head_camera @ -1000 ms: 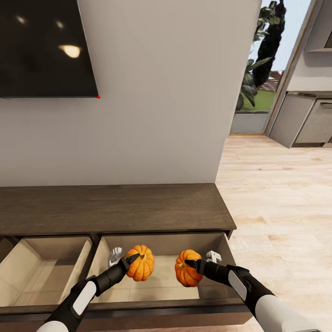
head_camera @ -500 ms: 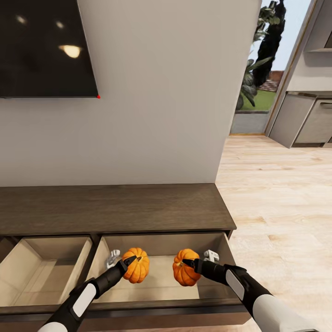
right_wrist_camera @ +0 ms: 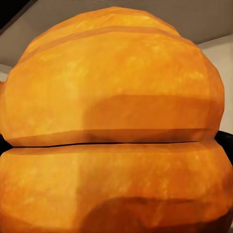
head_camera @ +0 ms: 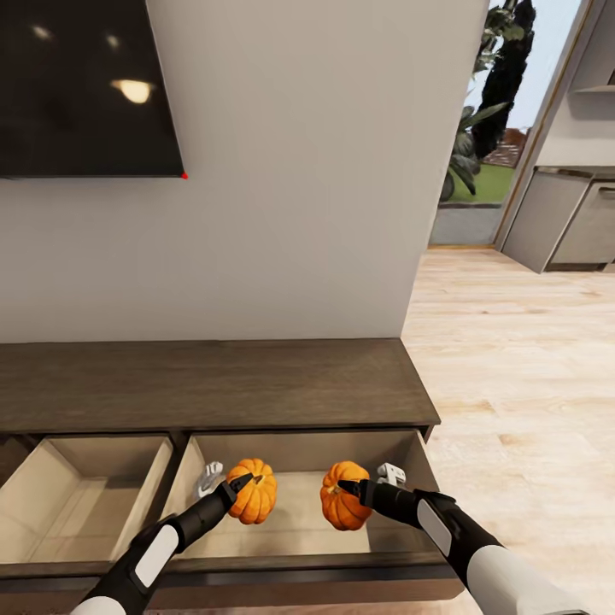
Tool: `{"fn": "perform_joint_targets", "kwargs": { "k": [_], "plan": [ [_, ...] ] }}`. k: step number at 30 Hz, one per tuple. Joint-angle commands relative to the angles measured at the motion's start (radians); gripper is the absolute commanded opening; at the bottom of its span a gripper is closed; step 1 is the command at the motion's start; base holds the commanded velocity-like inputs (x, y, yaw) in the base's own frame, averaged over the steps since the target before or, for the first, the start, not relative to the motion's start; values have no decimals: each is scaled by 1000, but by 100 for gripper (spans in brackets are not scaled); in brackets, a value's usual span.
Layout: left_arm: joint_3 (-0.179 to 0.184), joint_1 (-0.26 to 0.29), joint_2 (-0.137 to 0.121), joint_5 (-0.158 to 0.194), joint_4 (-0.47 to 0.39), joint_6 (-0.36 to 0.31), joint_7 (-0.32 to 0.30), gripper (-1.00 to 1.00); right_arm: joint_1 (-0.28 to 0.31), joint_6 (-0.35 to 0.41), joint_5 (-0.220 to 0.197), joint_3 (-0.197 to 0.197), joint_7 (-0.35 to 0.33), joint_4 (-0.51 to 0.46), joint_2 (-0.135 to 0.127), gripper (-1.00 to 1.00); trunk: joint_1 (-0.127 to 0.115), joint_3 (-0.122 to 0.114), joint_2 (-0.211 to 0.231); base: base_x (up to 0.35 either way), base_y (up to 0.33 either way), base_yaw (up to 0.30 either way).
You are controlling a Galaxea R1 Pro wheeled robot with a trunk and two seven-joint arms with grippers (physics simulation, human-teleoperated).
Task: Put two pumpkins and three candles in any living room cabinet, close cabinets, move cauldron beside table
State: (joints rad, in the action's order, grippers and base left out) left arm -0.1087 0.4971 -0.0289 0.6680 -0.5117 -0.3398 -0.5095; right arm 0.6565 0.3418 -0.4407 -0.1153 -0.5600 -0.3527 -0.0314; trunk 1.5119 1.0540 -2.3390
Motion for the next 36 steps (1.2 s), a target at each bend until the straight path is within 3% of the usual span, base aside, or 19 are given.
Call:
{"fn": "perform_joint_targets", "kwargs": {
  "k": [1,13,27,36],
  "plan": [
    [0,0,0,1,0,0,-1,-100,0,0,-1,0,0,0,0,-100,0,0,0,0,0,59],
    [0,0,6,1,-1,0,-2,-100,1,0,-1,-17,1,-3,-1,-100,0,-1,0,0,0,144],
    [-2,1,4,1,-1,-1,-4,-100,1,2,-1,-20,-8,-6,-2,-100,0,-2,0,0,0,9],
    [1,15,11,13,-53,-30,7,-100,54,17,-17,-17,5,-43,-1,-100,0,-2,0,0,0,0]
  ]
}}
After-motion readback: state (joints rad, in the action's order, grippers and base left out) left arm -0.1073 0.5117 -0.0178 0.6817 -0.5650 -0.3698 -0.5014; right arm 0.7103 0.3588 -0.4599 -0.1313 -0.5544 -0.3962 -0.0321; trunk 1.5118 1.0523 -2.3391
